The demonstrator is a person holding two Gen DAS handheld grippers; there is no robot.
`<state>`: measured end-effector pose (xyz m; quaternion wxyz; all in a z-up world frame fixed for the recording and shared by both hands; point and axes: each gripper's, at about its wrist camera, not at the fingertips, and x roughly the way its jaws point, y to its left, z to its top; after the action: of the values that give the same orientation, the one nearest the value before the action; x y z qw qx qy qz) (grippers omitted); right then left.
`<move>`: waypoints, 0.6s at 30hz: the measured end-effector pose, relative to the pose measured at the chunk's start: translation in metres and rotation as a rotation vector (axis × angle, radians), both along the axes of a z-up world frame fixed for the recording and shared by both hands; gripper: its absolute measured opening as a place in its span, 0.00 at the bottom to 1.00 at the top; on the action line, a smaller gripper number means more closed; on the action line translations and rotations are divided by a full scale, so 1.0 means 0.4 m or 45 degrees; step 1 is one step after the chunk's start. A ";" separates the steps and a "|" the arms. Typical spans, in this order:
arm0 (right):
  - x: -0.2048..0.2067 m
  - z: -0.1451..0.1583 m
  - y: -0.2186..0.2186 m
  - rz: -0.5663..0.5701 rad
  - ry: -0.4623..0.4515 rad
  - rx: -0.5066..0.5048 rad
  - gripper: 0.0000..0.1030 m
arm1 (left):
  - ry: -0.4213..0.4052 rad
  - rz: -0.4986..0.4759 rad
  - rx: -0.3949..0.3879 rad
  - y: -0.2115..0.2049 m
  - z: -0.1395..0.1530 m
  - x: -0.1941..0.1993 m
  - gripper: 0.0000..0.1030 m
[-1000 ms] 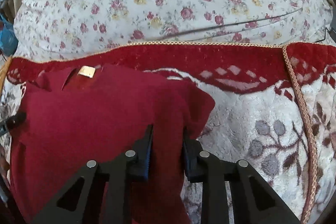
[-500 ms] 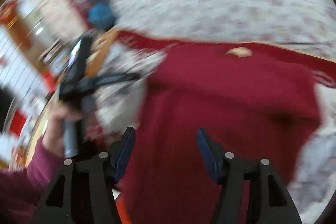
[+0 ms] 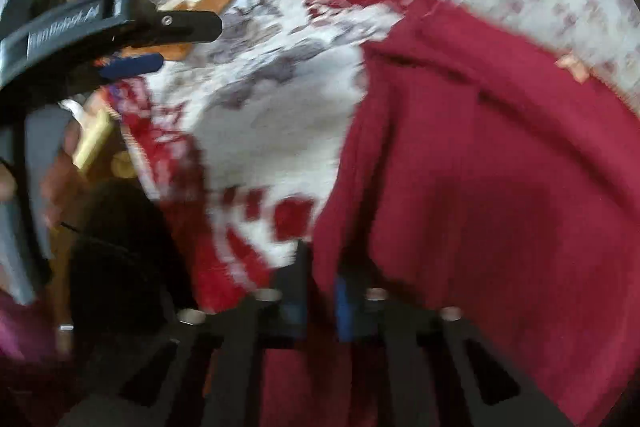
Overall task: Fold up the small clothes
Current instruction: 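Grasp the hem with both grippers and lift it toward the collar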
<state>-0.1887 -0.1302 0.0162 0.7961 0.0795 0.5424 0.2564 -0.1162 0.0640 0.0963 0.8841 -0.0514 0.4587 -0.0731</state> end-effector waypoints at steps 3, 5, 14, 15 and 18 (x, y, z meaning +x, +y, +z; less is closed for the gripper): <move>0.017 -0.001 0.057 0.045 0.014 0.036 0.09 | -0.040 -0.018 0.003 0.032 0.038 -0.042 0.92; 0.029 -0.006 0.099 0.058 0.031 0.081 0.09 | -0.060 -0.029 0.003 0.051 0.062 -0.074 0.92; -0.036 0.040 0.008 -0.017 0.115 0.365 0.55 | -0.017 -0.144 0.034 0.036 0.043 -0.185 0.92; -0.067 0.056 -0.005 0.014 0.102 0.304 0.60 | -0.005 -0.156 0.033 0.029 0.031 -0.191 0.92; -0.134 0.044 -0.010 0.097 0.147 0.282 0.60 | 0.044 -0.182 0.062 -0.003 -0.015 -0.210 0.92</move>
<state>-0.2424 -0.1343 0.0338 0.7395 0.1612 0.5584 0.3397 -0.2001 0.0629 0.0901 0.8696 0.0018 0.4780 -0.1238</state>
